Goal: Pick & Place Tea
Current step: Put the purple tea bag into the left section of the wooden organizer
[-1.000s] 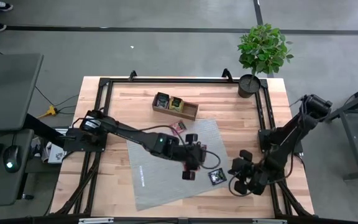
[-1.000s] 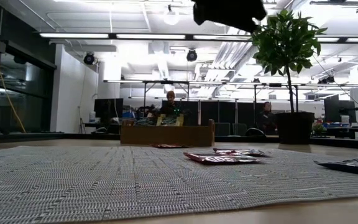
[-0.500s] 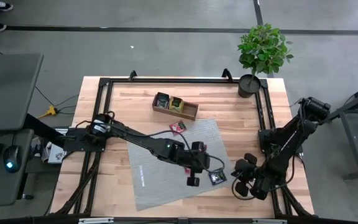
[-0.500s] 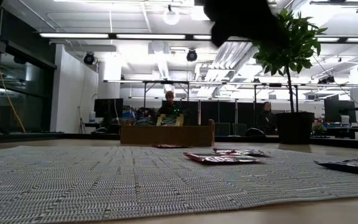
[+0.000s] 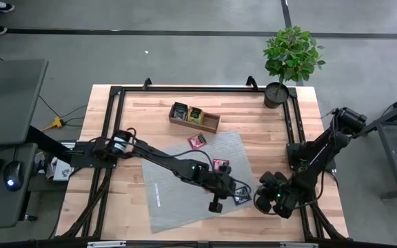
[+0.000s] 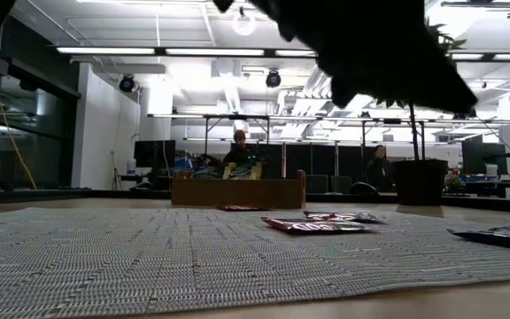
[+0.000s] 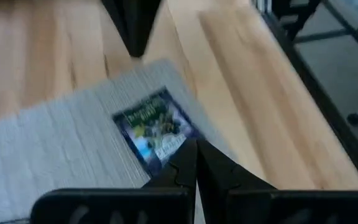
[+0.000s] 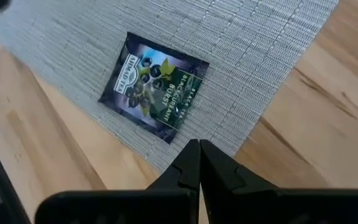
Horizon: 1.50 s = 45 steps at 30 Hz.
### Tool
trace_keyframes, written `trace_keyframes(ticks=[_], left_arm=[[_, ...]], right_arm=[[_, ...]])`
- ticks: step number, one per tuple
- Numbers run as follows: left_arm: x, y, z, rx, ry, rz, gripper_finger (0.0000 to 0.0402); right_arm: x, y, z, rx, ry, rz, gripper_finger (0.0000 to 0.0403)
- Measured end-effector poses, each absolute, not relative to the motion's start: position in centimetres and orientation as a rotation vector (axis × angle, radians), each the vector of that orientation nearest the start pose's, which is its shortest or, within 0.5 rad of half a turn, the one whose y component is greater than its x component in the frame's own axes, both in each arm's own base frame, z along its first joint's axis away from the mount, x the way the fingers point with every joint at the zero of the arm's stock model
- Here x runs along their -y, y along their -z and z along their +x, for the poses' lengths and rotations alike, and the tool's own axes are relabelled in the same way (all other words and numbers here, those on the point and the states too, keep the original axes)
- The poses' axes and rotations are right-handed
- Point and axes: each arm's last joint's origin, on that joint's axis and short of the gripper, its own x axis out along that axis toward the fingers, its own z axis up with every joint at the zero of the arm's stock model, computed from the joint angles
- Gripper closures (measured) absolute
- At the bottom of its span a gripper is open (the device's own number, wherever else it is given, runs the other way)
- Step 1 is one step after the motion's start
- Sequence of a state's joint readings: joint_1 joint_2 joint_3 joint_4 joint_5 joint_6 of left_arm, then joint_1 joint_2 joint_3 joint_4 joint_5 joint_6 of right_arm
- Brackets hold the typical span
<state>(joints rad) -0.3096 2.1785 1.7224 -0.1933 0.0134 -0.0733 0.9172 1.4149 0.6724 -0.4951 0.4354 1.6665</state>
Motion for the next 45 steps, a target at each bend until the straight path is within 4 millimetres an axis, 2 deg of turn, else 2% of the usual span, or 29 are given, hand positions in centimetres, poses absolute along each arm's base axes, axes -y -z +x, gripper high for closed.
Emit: trace_keyframes(ticks=[4,8,14,19,23,26,29,31,33,35,39,42,45], left_arm=[[15.6,-20.6,47.7,-0.595,0.322,0.030,0.0401],[15.7,-19.6,47.5,-0.634,0.345,0.056,0.0401],[15.7,-18.6,47.8,-0.637,0.379,0.125,0.0401],[15.8,-19.0,47.8,-0.600,0.427,0.214,0.0401],[15.8,-19.0,47.8,-0.561,0.486,0.347,0.0401],[15.8,-19.0,47.8,-0.550,0.516,0.441,0.0401],[15.7,-17.9,48.3,-0.538,0.510,0.442,0.0401],[15.3,-16.8,48.3,-0.591,0.506,0.442,0.0401],[15.0,-16.7,48.4,-0.585,0.504,0.436,0.0401],[14.9,-17.0,48.9,-0.542,0.494,0.431,0.0401],[14.5,-15.6,49.0,-0.573,0.508,0.423,0.0401],[14.4,-16.0,49.6,-0.509,0.483,0.428,0.0401],[14.3,-15.0,49.6,-0.540,0.491,0.429,0.0401]], right_arm=[[-17.3,-15.4,15.6,-0.963,0.462,0.788,0.0400],[-17.3,-15.6,16.1,-0.937,0.446,0.828,0.0377],[-17.2,-15.7,16.5,-0.939,0.441,0.854,0.0304],[-17.0,-15.6,16.9,-0.997,0.438,0.908,0.0237],[-17.3,-15.8,17.2,-1.003,0.373,0.911,0.0204],[-17.6,-16.0,17.5,-0.996,0.294,0.851,0.0198],[-17.6,-16.0,17.4,-1.014,0.253,0.804,0.0197],[-17.6,-16.0,17.4,-1.022,0.234,0.779,0.0197],[-17.6,-16.0,17.4,-1.026,0.238,0.771,0.0197],[-17.4,-15.9,17.5,-1.037,0.249,0.777,0.0197],[-17.2,-15.9,17.7,-1.054,0.270,0.822,0.0197],[-17.1,-15.9,17.7,-1.049,0.284,0.840,0.0197],[-17.1,-15.9,17.7,-1.051,0.288,0.848,0.0197]])
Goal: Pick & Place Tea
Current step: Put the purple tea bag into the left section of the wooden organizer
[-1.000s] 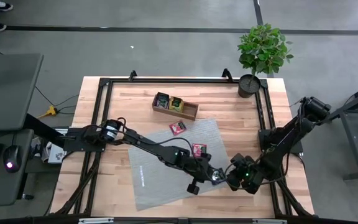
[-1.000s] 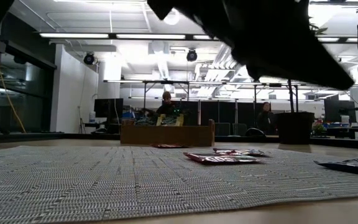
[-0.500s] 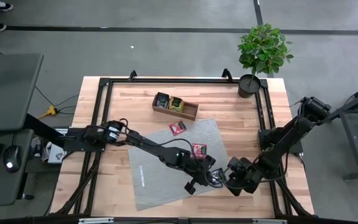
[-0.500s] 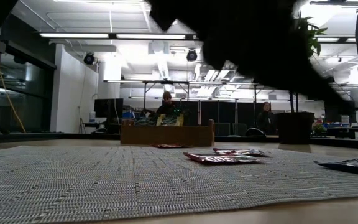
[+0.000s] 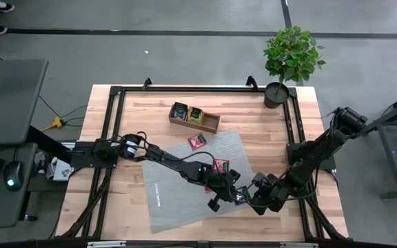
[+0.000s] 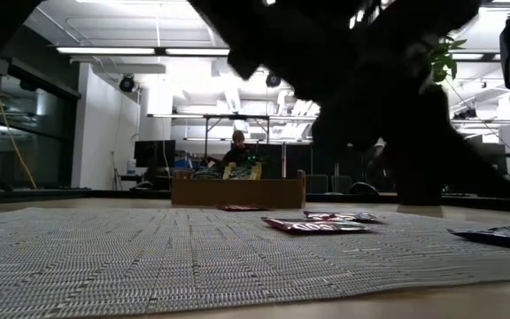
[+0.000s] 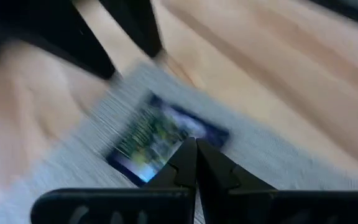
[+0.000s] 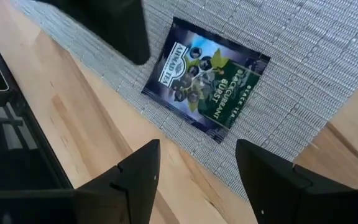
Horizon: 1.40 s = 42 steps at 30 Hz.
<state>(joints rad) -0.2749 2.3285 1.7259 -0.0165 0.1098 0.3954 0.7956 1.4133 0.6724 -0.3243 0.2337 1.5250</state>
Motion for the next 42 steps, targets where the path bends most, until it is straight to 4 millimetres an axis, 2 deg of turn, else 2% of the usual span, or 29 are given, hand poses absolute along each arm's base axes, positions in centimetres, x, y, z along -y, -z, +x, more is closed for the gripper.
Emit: trace_keyframes(ticks=[8,20,22,25,30,35,39,42], left_arm=[[14.2,-13.4,49.7,-0.571,0.473,0.437,0.0401],[14.0,-13.4,49.6,-0.578,0.453,0.645,0.0401],[14.0,-13.4,49.6,-0.582,0.456,0.646,0.0401],[13.9,-11.6,50.2,-0.557,0.464,0.632,0.0402],[13.9,-11.4,50.0,-0.598,0.490,0.581,0.0401],[12.8,-11.0,49.9,-0.679,0.424,0.551,0.0401],[11.4,-10.8,50.1,-0.692,0.423,0.530,0.0401],[11.1,-10.8,50.2,-0.696,0.422,0.523,0.0401]], right_arm=[[-17.3,-16.0,17.8,-1.048,0.279,0.884,0.0196],[-17.5,-16.2,17.9,-1.060,0.246,0.916,0.0196],[-17.5,-16.2,17.9,-1.061,0.251,0.927,0.0196],[-17.5,-16.2,17.9,-1.061,0.256,0.935,0.0196],[-17.5,-16.2,18.0,-1.062,0.274,0.963,0.0196],[-17.5,-16.2,18.0,-1.055,0.322,1.042,0.0196],[-17.0,-16.0,18.0,-1.036,0.452,1.162,0.0196],[-16.4,-15.9,18.4,-1.050,0.515,1.221,0.0196]])
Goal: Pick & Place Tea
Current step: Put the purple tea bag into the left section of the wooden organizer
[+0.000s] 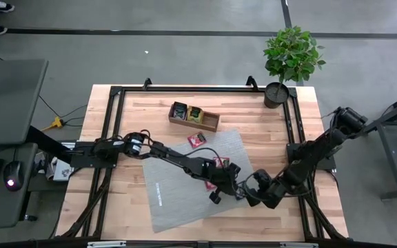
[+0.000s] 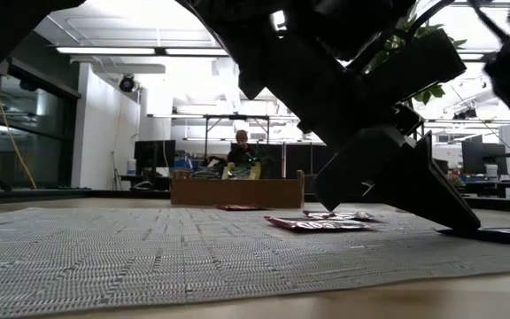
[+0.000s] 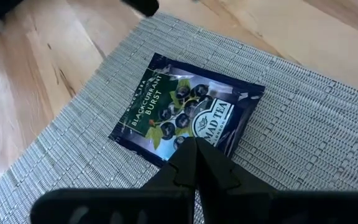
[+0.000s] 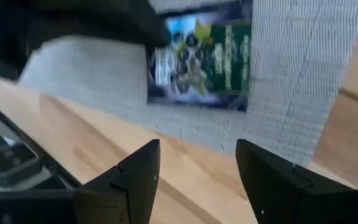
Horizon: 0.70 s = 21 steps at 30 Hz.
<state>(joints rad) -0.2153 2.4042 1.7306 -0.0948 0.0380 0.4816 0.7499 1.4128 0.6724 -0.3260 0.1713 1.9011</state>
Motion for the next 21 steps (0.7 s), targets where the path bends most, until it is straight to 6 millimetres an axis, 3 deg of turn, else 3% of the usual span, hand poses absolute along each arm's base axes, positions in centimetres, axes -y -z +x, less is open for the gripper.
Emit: trace_keyframes(ticks=[10,21], left_arm=[[10.9,-10.7,50.2,-0.697,0.422,0.520,0.0401],[10.9,-10.7,50.2,-0.697,0.425,0.528,0.0401]], right_arm=[[-13.5,-15.5,19.7,-1.005,0.682,1.219,0.0197],[-14.2,-13.7,20.7,-1.035,0.674,1.221,0.0197]])
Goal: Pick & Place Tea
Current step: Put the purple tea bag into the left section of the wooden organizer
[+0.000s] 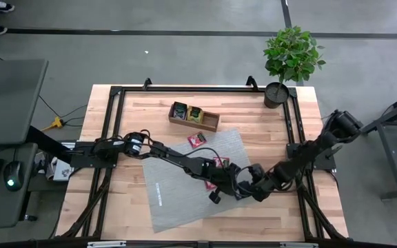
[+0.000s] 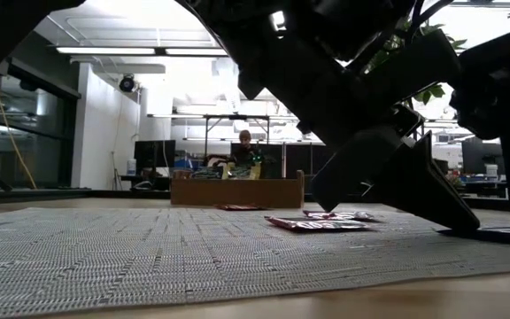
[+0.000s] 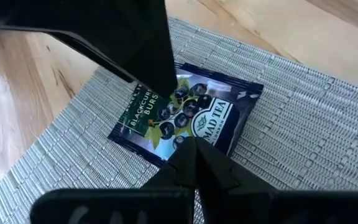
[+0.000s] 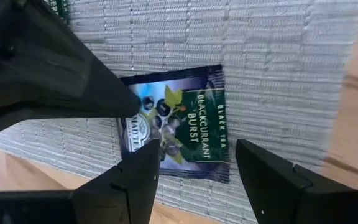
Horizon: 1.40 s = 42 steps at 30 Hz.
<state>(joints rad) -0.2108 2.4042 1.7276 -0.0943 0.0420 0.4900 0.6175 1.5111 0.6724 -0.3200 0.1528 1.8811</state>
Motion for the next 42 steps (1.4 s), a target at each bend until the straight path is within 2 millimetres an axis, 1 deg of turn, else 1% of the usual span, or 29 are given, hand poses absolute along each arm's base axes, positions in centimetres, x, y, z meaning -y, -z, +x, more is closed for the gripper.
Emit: trace_keyframes(ticks=[5,12,21,25,31,35,42], left_arm=[[10.8,-10.5,50.0,-0.710,0.438,0.551,0.0401],[10.9,-10.5,49.9,-0.719,0.448,0.562,0.0401],[10.9,-10.4,49.9,-0.723,0.459,0.571,0.0402],[10.9,-10.4,49.9,-0.723,0.460,0.570,0.0401],[10.8,-10.5,49.9,-0.725,0.454,0.546,0.0402],[10.7,-10.5,50.0,-0.722,0.453,0.536,0.0402],[10.7,-10.5,50.0,-0.719,0.453,0.536,0.0402]], right_arm=[[-14.7,-12.5,21.4,-1.026,0.675,1.233,0.0197],[-14.7,-12.4,21.5,-1.019,0.665,1.226,0.0197],[-14.9,-12.5,21.9,-0.992,0.606,1.220,0.0197],[-15.0,-12.7,21.7,-0.995,0.589,1.226,0.0197],[-14.8,-13.9,21.4,-0.987,0.568,1.230,0.0200],[-14.7,-14.3,21.3,-0.991,0.559,1.229,0.0222],[-15.0,-14.6,21.8,-0.978,0.476,1.228,0.0290]])
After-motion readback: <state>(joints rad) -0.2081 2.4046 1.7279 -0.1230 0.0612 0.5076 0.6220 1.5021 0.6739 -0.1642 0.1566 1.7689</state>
